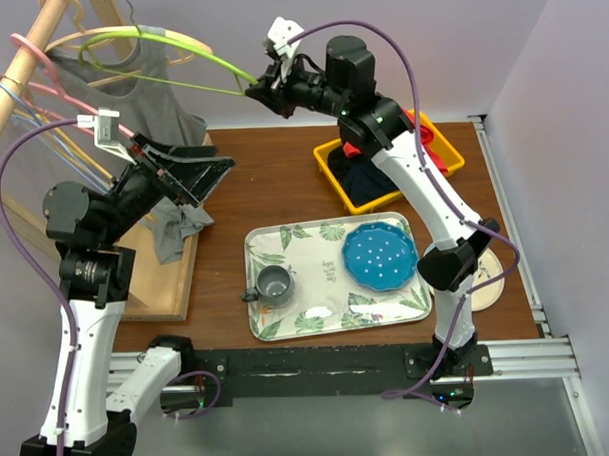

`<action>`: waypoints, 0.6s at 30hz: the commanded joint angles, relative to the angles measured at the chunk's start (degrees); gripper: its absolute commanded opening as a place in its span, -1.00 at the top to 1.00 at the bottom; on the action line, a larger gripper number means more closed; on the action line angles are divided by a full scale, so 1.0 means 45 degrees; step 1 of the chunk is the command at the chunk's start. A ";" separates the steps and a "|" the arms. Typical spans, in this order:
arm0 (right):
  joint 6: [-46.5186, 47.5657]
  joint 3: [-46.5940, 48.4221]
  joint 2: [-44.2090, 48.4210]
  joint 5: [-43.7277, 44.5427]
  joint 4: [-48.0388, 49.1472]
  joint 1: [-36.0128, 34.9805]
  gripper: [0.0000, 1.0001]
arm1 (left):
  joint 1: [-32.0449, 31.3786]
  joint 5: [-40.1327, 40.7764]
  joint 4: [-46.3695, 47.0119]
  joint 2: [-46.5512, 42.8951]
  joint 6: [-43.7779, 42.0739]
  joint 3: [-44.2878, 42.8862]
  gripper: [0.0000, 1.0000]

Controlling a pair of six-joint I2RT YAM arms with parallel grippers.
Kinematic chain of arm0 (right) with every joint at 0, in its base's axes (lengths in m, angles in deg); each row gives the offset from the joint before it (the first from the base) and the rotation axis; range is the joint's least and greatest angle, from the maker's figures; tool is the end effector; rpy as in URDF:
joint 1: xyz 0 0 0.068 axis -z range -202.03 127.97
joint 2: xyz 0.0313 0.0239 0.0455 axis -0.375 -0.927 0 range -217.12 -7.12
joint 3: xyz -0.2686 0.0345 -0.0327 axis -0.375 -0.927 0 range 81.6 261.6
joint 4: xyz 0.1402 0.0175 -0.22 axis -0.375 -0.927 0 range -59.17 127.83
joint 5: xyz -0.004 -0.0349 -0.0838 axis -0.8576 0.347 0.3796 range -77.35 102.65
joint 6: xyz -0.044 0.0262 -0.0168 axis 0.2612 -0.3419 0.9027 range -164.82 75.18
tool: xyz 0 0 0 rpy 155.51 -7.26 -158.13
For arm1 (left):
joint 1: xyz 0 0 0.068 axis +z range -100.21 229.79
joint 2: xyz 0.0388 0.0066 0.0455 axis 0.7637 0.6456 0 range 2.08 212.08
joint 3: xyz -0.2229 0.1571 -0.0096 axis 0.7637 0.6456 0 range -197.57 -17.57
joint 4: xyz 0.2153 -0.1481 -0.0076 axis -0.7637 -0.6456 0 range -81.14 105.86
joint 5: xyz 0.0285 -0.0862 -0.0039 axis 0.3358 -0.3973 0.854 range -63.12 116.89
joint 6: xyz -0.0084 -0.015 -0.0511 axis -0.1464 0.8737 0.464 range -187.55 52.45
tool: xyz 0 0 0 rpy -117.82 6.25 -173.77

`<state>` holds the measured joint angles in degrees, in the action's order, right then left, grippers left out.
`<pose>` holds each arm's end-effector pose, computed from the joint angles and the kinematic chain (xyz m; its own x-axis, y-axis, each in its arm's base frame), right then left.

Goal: Remove the tank top from the hanger
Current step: Place the hanger at the clothesline.

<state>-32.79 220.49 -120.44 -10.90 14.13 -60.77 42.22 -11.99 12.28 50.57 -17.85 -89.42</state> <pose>0.3235 0.2779 0.5193 0.2095 -0.0769 -0.9748 -0.8604 0.4592 -0.2211 0.1376 -0.0408 0.4978 -0.3076 -0.5581 -0.7707 0.7010 0.4148 -0.5801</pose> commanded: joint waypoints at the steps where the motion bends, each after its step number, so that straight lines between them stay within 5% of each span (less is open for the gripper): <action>1: 0.0119 0.0912 -0.0345 0.0429 0.0561 -0.0472 1.00 | -0.0075 -0.0366 0.0462 -0.0345 -0.0398 0.0011 -0.97; 18: 0.0548 0.0700 0.0922 0.1503 0.0093 -0.0570 1.00 | -0.0133 -0.0170 0.0208 -0.0404 -0.0496 -0.0224 -0.99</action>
<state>-31.68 221.51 -122.21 -5.94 12.75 -63.52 41.85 -12.18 11.87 49.06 -19.17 -89.23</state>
